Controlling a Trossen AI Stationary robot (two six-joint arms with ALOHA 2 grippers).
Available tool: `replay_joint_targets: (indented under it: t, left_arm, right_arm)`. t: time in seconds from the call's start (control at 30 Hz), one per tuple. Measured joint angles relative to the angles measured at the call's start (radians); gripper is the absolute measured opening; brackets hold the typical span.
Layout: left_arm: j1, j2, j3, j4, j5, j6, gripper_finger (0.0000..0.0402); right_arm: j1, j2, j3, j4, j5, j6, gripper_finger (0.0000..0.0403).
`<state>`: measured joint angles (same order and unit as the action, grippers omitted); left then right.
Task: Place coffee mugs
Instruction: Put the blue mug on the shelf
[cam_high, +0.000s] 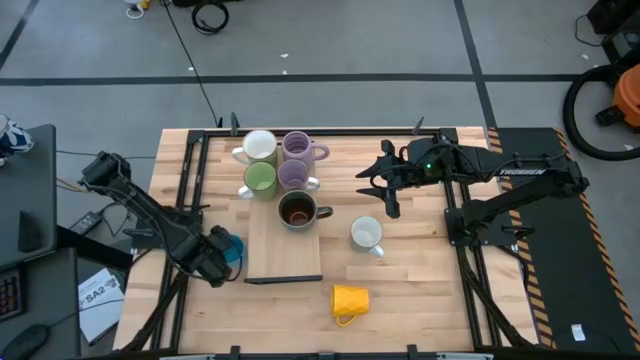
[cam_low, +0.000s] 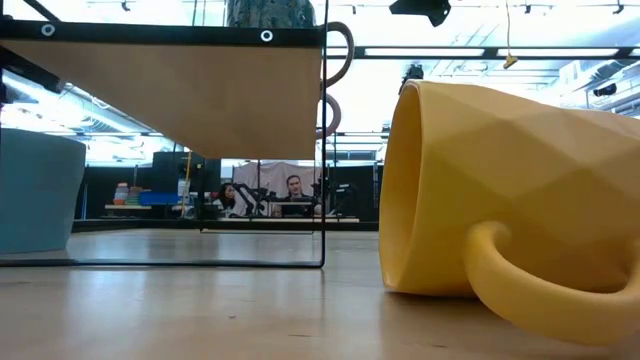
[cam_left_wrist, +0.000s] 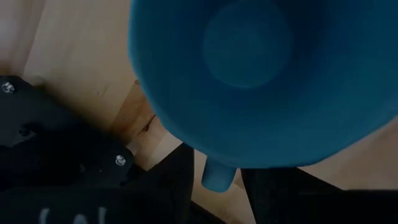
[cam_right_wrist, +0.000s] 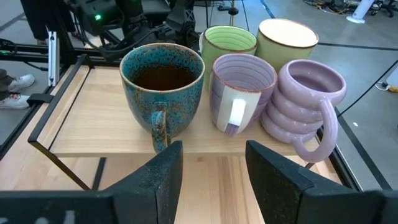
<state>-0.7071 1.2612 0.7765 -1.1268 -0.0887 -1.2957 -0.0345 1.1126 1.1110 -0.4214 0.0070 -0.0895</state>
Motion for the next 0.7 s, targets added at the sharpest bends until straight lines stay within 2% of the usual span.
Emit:
replay_joint_targets:
  t: [0.23,0.53,0.7]
  left_arm:
    - [0.000,0.016,0.000,0.001,0.000,0.000,0.0128]
    - [0.000,0.016,0.001,0.002,0.006,0.001,0.0060]
    - [0.000,0.015,0.001,0.002,0.006,-0.002,0.0058]
  right_arm:
    - [0.000,0.000,0.000,0.000,0.000,0.000,0.0181]
    - [0.000,0.000,0.000,0.000,0.000,0.000,0.0181]
    - [0.000,0.000,0.000,0.000,0.000,0.000,0.0181]
